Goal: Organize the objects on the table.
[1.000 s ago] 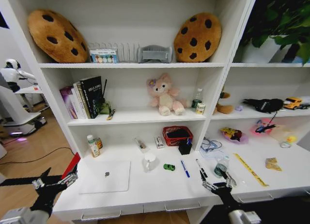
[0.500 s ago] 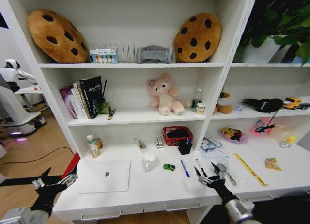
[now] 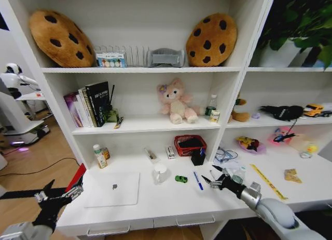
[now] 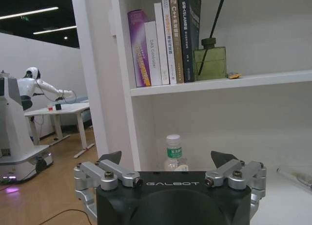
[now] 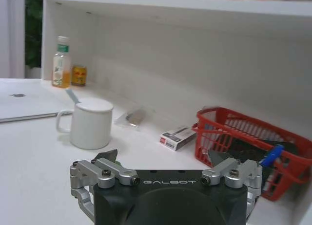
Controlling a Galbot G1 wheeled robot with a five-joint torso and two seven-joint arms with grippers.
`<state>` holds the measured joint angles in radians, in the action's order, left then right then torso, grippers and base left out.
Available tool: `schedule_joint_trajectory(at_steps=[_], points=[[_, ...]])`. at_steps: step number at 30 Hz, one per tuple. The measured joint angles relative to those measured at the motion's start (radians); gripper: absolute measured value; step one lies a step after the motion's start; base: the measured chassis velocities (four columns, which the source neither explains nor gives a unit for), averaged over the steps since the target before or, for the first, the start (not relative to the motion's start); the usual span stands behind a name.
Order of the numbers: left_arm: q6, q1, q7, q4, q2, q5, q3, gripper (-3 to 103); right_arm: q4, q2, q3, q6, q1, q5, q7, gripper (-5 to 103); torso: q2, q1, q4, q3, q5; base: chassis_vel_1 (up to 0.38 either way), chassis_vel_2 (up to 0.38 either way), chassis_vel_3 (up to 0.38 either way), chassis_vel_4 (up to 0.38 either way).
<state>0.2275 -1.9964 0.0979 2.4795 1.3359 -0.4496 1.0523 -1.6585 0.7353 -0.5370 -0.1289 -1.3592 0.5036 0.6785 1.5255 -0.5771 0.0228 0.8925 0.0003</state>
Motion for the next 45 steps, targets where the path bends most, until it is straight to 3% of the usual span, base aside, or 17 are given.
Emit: schedule_joint_trajectory(at_steps=[2,8,11,16,30,37,45], points=[[0.0,0.0,0.0,0.0,0.0,0.0,0.0,100,0.065,-0.01,0.092,-0.007,0.095,-0.003,0.056,100,0.0,0.0,0.0,0.0,-0.0002,0.0,0.0,0.0,0.0],[0.0,0.0,0.0,0.0,0.0,0.0,0.0,100,0.157,-0.001,0.239,-0.026,0.235,-0.025,0.062,100,0.0,0.0,-0.0005,0.0,0.0,0.0,0.0,0.0,0.0],[0.0,0.0,0.0,0.0,0.0,0.0,0.0,100,0.267,0.022,0.407,-0.045,0.384,-0.034,0.106,100,0.0,0.0,-0.0001,0.0,-0.0003,0.0,0.0,0.0,0.0],[0.0,0.0,0.0,0.0,0.0,0.0,0.0,100,0.351,0.053,0.517,-0.083,0.491,-0.07,0.165,100,0.0,0.0,-0.0002,0.0,-0.0002,0.0,0.0,0.0,0.0],[0.0,0.0,0.001,0.0,0.0,0.0,0.0,100,0.45,0.101,0.563,-0.095,0.559,-0.13,0.187,103,0.0,0.0,-0.0001,0.0,-0.0002,0.0,0.0,0.0,0.0],[0.0,0.0,0.001,0.0,0.0,0.0,0.0,100,0.466,0.116,0.565,-0.105,0.56,-0.14,0.192,85,0.0,0.0,0.0,0.0,-0.0005,0.0,0.0,0.0,0.0],[0.0,0.0,0.001,0.0,0.0,0.0,0.0,100,0.456,0.113,0.552,-0.11,0.546,-0.154,0.193,52,0.0,0.0,-0.0002,0.0,-0.0003,0.0,0.0,0.0,0.0]])
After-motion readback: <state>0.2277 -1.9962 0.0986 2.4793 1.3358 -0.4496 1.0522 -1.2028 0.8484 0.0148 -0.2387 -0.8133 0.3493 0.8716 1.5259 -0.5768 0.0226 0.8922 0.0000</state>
